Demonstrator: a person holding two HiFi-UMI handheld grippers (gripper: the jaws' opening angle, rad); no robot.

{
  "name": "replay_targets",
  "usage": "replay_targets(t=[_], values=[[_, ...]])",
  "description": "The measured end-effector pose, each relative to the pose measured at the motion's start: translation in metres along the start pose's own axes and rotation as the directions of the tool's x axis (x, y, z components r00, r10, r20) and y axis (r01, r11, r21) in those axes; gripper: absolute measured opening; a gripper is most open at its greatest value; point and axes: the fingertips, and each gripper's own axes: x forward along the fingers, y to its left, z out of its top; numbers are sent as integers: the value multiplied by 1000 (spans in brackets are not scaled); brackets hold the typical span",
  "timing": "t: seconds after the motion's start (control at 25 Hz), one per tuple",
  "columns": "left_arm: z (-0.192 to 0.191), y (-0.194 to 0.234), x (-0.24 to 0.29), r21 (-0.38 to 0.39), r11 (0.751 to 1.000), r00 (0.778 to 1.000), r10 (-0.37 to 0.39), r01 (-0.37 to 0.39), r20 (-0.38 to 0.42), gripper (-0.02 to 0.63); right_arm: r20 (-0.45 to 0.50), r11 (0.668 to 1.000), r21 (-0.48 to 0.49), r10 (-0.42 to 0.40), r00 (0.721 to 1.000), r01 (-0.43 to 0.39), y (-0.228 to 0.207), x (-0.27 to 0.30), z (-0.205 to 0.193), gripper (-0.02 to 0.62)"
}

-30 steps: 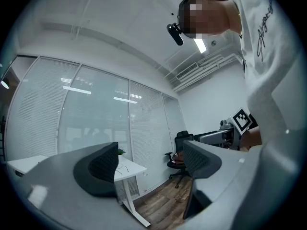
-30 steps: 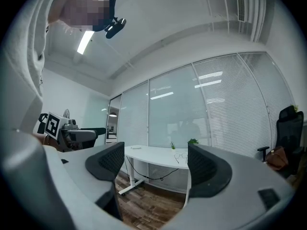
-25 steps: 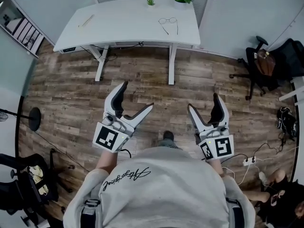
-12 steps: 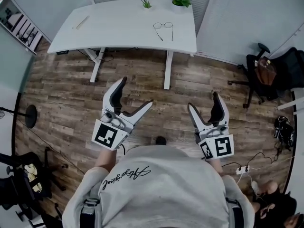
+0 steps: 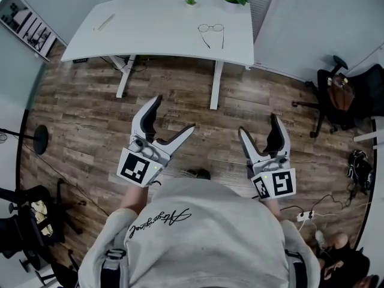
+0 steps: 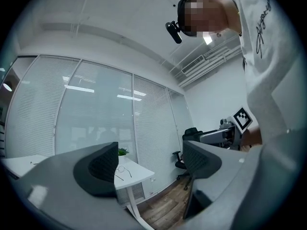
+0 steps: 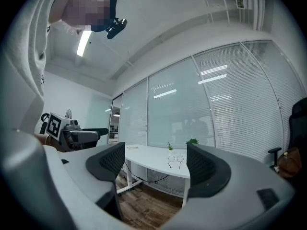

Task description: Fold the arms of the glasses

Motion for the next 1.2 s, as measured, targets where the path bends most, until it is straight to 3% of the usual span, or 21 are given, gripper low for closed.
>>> replay_targets(t=[1.2], values=[[-21,21,22,4,999,999,36,-36,-32,403,-22,999,-17,31,999,-32,-19,30,-9,373]])
